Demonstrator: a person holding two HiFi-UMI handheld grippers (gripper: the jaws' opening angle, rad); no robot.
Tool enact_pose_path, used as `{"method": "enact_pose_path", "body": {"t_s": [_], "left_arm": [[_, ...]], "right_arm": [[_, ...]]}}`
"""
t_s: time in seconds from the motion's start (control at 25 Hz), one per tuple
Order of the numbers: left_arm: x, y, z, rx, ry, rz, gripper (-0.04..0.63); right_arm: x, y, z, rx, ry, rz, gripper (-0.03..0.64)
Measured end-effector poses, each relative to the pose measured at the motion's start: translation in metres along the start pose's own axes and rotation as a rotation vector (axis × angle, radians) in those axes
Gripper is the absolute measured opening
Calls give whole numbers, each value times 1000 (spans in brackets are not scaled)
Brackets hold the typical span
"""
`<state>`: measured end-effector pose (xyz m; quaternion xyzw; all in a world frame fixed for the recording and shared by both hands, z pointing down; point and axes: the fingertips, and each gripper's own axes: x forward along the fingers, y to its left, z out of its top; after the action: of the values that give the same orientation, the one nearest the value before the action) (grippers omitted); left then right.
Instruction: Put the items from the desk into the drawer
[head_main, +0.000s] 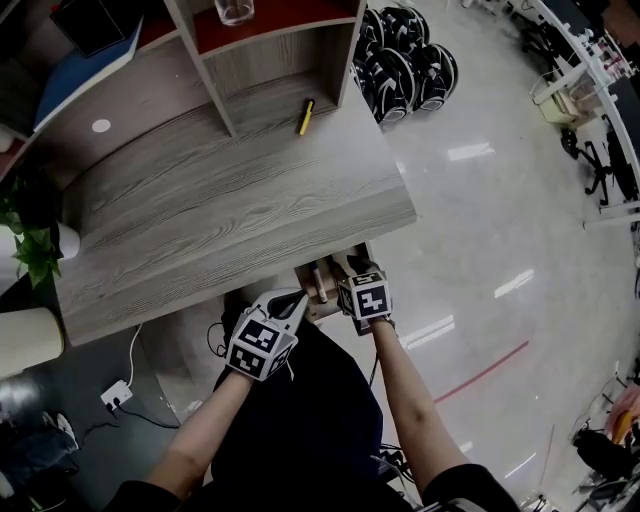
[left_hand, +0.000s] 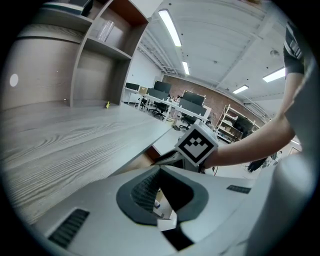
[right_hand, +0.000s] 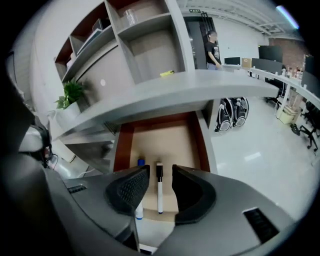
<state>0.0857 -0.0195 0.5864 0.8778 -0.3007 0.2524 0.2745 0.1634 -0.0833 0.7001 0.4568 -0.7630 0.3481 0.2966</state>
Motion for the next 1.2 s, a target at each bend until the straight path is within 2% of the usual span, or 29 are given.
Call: {"method": "enact_pose_path", "body": {"t_s": [0.12, 0.32, 0.48, 0.64, 0.76, 1.0, 1.2], "left_arm": [[-2, -5, 11, 18, -24, -17, 9], [-6, -11, 32, -4, -88, -38, 9], [-14, -23, 58, 5, -167, -65, 9], [-27, -34, 85, 22, -251, -89, 9], [-32, -38, 96, 18, -289, -96, 9], [-40, -33, 98, -17, -328, -60, 9], [-44, -27, 98, -33, -354, -35, 9]], "right_arm": [[-28, -1, 11, 91, -83, -9, 115], [-77, 6, 46, 243, -289, -17, 105], [-118, 27, 83, 263, -446, 22, 100], [-156, 48, 112, 232, -586, 34, -9], [-177, 60, 128, 216, -665, 41, -9], [-189, 70, 126, 178, -717, -27, -9], [-185, 72, 124, 189, -713, -22, -9]]}}
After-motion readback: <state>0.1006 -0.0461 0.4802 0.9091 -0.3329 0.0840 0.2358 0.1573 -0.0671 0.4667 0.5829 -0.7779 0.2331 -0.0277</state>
